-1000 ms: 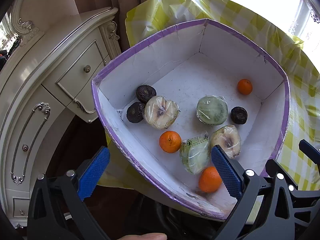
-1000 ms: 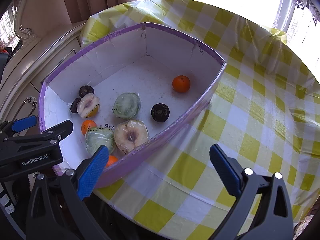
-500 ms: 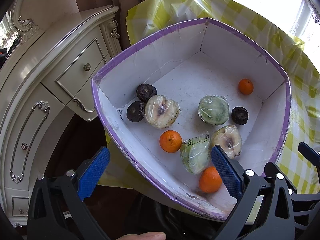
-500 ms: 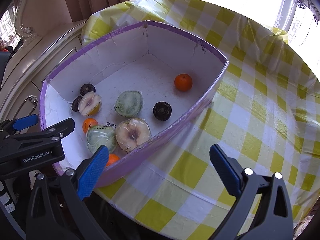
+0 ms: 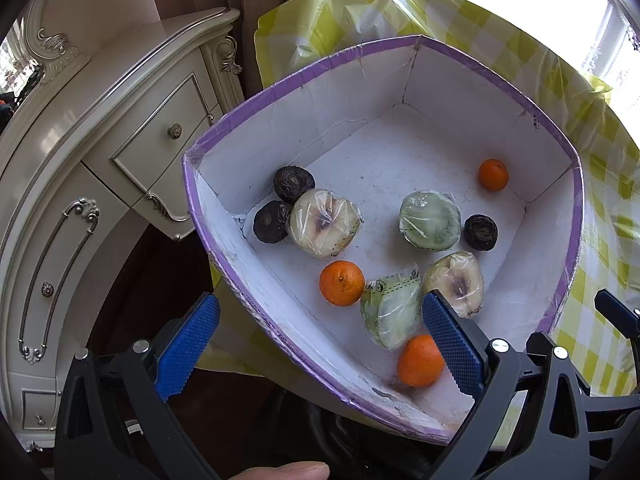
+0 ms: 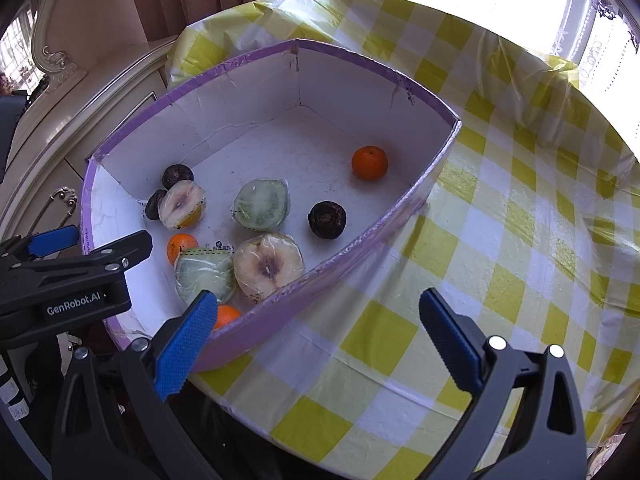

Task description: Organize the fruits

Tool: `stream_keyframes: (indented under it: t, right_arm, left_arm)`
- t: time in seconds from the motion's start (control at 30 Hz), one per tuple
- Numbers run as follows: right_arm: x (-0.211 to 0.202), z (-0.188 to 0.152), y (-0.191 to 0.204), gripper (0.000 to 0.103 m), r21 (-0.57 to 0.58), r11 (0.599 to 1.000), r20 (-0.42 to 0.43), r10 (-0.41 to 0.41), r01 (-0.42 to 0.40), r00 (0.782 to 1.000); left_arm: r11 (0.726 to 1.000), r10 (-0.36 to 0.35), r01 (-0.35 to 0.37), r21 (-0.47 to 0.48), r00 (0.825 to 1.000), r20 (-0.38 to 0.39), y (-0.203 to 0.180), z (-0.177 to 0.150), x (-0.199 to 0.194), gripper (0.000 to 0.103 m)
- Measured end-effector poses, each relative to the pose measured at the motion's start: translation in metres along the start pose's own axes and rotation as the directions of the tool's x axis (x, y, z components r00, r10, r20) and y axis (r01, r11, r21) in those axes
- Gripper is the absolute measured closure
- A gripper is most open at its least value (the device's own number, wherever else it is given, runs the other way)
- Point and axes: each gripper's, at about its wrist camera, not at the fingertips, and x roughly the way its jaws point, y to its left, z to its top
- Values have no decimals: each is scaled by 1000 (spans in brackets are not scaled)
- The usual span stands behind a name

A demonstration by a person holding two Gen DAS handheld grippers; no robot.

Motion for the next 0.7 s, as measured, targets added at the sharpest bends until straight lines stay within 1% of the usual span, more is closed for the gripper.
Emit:
stream_keyframes:
  t: [0.7]
  right_arm:
    - [-4, -2, -4, 2, -5, 999, 1, 34, -34, 999]
  left_arm:
    - [1000, 16, -16, -1, 1000, -12, -3, 1, 0, 5]
